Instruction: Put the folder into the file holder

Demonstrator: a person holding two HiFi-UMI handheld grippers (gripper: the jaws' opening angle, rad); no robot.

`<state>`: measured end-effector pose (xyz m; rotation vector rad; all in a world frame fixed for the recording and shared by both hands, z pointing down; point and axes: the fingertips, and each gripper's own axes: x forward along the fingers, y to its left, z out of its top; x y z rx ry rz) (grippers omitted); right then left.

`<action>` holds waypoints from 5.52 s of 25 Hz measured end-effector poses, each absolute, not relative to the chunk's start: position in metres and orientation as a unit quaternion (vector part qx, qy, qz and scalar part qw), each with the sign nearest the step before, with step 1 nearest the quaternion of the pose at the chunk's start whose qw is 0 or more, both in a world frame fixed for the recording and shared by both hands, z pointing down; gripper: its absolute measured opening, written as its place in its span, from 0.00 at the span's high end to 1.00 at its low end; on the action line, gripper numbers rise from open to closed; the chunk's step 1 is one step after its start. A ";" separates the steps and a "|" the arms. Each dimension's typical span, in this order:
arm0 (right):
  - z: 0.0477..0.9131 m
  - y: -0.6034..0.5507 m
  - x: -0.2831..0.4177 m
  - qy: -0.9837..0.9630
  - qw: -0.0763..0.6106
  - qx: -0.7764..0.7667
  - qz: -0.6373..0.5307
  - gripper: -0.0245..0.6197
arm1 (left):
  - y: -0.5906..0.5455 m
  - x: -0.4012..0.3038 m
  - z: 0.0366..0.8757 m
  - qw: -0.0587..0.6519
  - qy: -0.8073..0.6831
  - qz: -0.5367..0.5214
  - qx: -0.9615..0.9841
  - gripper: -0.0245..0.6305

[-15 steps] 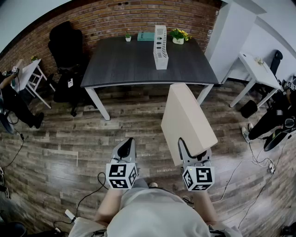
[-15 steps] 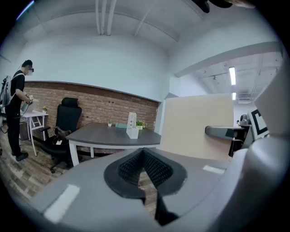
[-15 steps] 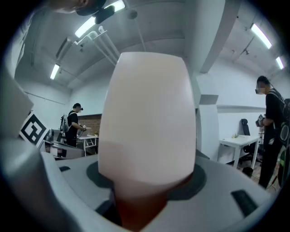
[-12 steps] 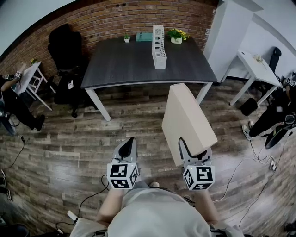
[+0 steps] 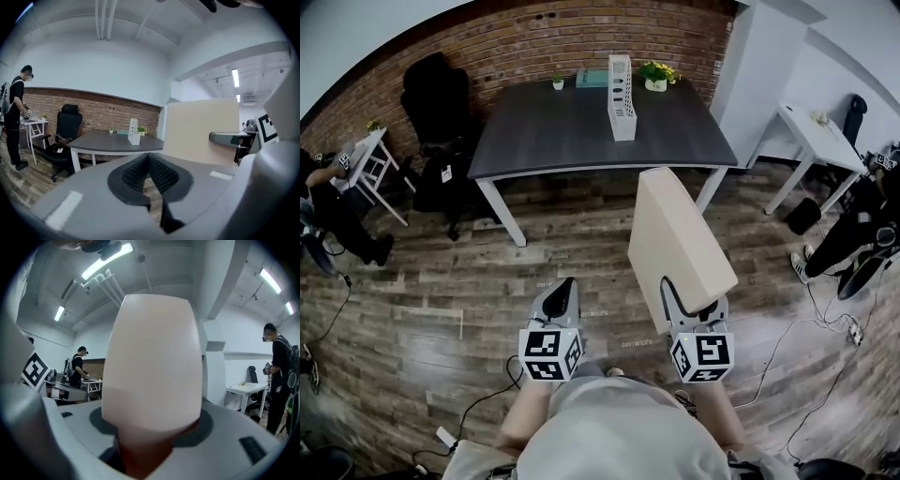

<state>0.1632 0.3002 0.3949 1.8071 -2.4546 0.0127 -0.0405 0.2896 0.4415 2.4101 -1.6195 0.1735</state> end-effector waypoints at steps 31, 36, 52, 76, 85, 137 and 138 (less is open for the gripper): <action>0.394 0.150 0.158 -0.800 0.028 0.599 0.016 0.51 | 0.146 -0.050 0.446 0.115 -0.544 0.039 0.830 0.59; 0.387 0.097 0.153 -0.792 0.027 0.610 0.016 0.51 | 0.092 -0.058 0.440 0.112 -0.536 0.041 0.836 0.46; 0.367 -0.052 0.128 -0.770 0.013 0.638 0.013 0.51 | -0.067 -0.091 0.428 0.114 -0.510 0.038 0.852 0.34; 0.335 -0.208 0.125 -0.741 0.004 0.670 -0.038 0.51 | -0.194 -0.110 0.451 0.140 -0.489 0.045 0.860 0.35; 0.342 -0.279 0.133 -0.745 0.000 0.665 -0.042 0.51 | -0.252 -0.114 0.452 0.133 -0.512 0.037 0.848 0.34; 0.340 -0.466 0.123 -0.762 -0.001 0.648 -0.009 0.51 | -0.398 -0.084 0.450 0.146 -0.547 0.056 0.823 0.35; 0.343 -0.466 0.123 -0.759 -0.002 0.651 -0.003 0.51 | -0.398 -0.083 0.451 0.147 -0.545 0.057 0.823 0.35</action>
